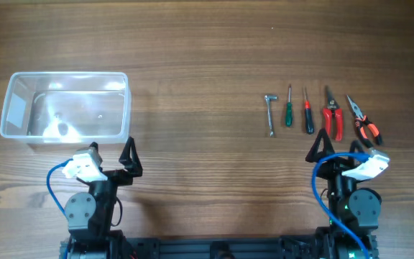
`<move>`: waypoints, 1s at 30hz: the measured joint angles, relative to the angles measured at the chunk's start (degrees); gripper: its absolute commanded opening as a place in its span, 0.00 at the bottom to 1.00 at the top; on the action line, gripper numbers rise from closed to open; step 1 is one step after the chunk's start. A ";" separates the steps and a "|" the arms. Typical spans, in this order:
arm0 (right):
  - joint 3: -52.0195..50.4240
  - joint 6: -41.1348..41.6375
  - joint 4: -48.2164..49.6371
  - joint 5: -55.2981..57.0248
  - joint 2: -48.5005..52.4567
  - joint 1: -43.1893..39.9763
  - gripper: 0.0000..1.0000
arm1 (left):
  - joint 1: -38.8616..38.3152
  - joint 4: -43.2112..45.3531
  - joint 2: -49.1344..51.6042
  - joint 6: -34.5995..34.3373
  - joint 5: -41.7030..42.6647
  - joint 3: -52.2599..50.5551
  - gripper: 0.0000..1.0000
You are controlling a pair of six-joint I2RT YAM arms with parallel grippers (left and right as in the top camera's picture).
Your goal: Pack container
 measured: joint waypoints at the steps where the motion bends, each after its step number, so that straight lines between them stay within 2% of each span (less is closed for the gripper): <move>1: -0.02 1.53 0.28 -0.83 0.00 0.00 1.00 | 0.00 0.37 0.09 -1.03 0.11 0.22 1.00; 4: 0.00 5.05 2.34 -4.74 0.20 0.00 1.00 | 0.00 1.62 1.46 -3.21 -0.74 3.48 1.00; 8: 1.11 4.50 1.86 -8.94 4.17 0.00 1.00 | 0.02 -0.79 8.98 -3.28 -3.17 13.92 1.00; 13: 8.68 1.01 -0.37 -10.16 15.80 0.00 1.00 | 0.72 -11.45 29.57 -1.64 -4.48 31.76 1.00; 16: 16.70 -1.11 -0.96 -10.16 26.80 0.00 1.00 | 0.76 -19.34 44.04 -0.46 -4.44 45.38 1.00; 19: 27.93 -4.31 -7.82 -10.16 39.78 -0.04 1.00 | 0.76 -26.82 56.78 2.08 -4.15 58.82 1.00; 24: 49.68 -11.17 -24.57 -10.14 59.76 -0.07 1.00 | 0.76 -37.90 71.36 5.27 -2.32 76.70 1.00; 26: 58.45 -13.29 -30.75 -10.14 66.14 -0.52 1.00 | 0.76 -40.22 74.90 5.75 -0.92 81.31 1.00; 30: 71.67 -15.72 -41.27 -10.14 74.75 -3.15 1.00 | 0.81 -41.13 76.85 5.84 3.74 83.45 1.00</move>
